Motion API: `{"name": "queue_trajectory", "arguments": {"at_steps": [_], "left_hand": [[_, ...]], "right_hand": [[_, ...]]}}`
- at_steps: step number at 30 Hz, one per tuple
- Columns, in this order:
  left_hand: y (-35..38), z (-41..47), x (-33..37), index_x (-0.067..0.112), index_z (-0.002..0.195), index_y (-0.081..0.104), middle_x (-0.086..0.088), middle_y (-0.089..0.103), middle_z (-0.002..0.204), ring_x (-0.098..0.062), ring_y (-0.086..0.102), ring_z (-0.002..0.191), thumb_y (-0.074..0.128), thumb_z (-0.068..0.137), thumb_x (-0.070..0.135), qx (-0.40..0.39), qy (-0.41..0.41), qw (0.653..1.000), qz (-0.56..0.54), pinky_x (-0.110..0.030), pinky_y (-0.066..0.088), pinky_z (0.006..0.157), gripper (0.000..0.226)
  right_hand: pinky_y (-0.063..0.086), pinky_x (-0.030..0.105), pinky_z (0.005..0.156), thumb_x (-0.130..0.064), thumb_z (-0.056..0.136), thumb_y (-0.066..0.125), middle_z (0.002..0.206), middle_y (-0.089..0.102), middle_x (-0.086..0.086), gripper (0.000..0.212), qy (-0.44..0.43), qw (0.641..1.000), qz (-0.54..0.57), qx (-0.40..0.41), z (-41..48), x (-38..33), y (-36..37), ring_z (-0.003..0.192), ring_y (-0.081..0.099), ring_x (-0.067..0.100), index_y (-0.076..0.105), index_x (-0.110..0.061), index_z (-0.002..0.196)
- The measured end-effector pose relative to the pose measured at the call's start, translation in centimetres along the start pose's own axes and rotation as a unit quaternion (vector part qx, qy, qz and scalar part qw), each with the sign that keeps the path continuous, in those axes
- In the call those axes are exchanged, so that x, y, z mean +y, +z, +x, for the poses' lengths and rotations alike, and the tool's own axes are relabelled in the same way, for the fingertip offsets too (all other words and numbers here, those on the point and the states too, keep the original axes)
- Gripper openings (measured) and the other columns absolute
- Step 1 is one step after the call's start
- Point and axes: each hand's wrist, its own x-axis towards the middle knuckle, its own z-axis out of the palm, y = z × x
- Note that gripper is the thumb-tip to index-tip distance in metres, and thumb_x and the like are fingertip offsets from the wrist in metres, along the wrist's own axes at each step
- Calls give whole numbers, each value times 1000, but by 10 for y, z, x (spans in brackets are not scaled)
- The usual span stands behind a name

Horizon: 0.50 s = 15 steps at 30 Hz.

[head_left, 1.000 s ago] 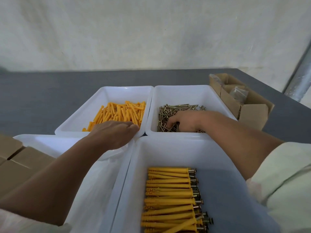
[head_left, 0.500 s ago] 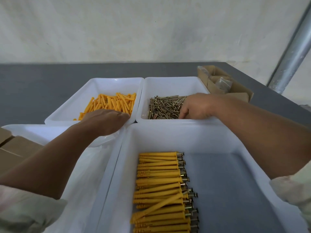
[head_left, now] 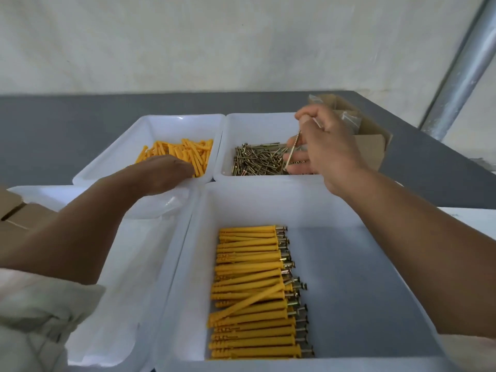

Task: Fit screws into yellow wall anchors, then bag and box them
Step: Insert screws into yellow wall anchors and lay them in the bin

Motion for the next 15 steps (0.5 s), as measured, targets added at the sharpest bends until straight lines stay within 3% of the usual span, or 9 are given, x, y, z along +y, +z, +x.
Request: {"name": "queue_trajectory", "arguments": {"at_steps": [2, 5, 6, 10, 13, 15], "left_hand": [[-5, -1, -2, 9, 80, 59, -6, 56, 91, -21, 47, 91, 44, 100, 15, -10, 5, 999, -42, -23, 37, 75, 25], [-13, 1, -5, 5, 109, 69, -9, 59, 108, -22, 49, 101, 53, 96, 12, -26, -17, 993, -113, -36, 42, 93, 21], [-14, 1, -6, 8, 108, 71, -6, 60, 106, -20, 51, 99, 55, 94, 8, -27, -22, 993, -116, -37, 43, 93, 21], [-14, -5, -9, 24, 74, 76, 7, 63, 69, -14, 55, 70, 64, 83, 2, 17, 1, 984, -176, -30, 45, 70, 27], [-14, -7, -9, 26, 75, 74, 4, 67, 77, -15, 56, 72, 67, 84, 5, 84, 26, 972, -219, -29, 45, 71, 24], [-17, -7, -4, 27, 82, 73, -1, 69, 85, -17, 59, 76, 66, 87, 8, 157, 45, 945, -283, -32, 48, 75, 21]], "right_hand": [[56, 32, 50, -30, 102, 43, 77, 64, 7, 23, 23, 999, 33, -9, -2, 0, 0, 63, 73, 28, 60, -40, 90], [57, 30, 52, -28, 103, 43, 78, 62, 10, 26, 38, 998, 39, -36, 0, 3, 2, 62, 73, 27, 61, -45, 98], [58, 31, 54, -26, 103, 44, 78, 63, 10, 28, 40, 998, 32, -45, 0, 3, 2, 62, 73, 27, 61, -47, 100], [62, 36, 61, -17, 100, 48, 79, 66, 9, 31, 46, 997, 9, -66, 2, 3, 5, 62, 72, 27, 57, -44, 111], [62, 41, 72, -19, 99, 53, 77, 68, 4, 15, 47, 996, -21, -79, 2, 3, 8, 63, 73, 25, 63, -21, 109], [60, 41, 81, -19, 98, 56, 80, 71, 2, 14, 38, 993, -47, -100, 0, 4, 8, 68, 74, 20, 70, -21, 94]]}}
